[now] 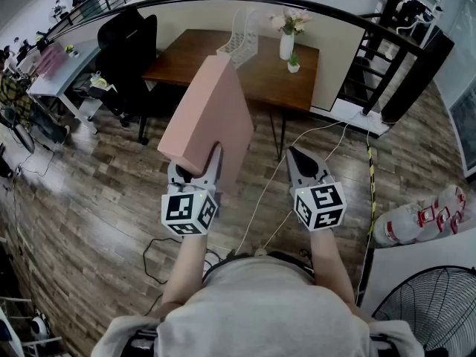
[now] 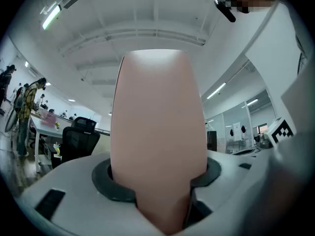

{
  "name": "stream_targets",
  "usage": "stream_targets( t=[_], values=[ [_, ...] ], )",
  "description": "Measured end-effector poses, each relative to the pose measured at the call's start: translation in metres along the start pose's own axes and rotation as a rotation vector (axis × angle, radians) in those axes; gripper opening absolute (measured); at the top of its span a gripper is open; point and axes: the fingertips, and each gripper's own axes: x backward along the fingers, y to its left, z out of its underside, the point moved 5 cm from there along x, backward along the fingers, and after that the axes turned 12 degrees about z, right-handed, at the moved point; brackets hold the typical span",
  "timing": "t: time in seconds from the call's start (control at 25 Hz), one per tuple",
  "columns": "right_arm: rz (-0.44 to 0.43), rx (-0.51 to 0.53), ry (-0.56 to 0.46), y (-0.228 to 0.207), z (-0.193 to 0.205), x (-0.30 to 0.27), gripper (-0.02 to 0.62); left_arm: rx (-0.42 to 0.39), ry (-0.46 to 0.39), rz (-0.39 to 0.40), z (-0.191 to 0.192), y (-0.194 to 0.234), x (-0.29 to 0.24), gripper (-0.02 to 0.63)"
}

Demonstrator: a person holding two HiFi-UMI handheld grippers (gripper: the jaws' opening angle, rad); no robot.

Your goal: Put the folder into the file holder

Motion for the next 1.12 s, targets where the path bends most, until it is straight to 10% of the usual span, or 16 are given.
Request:
stream_targets(
  t=[1.12],
  values=[
    [-0.05,0.0,-0.017,-0.029,0.006,-0.023,0.009,-0.007,0.008,-0.024,0.011,-0.003,-0.03,0.29]
  ],
)
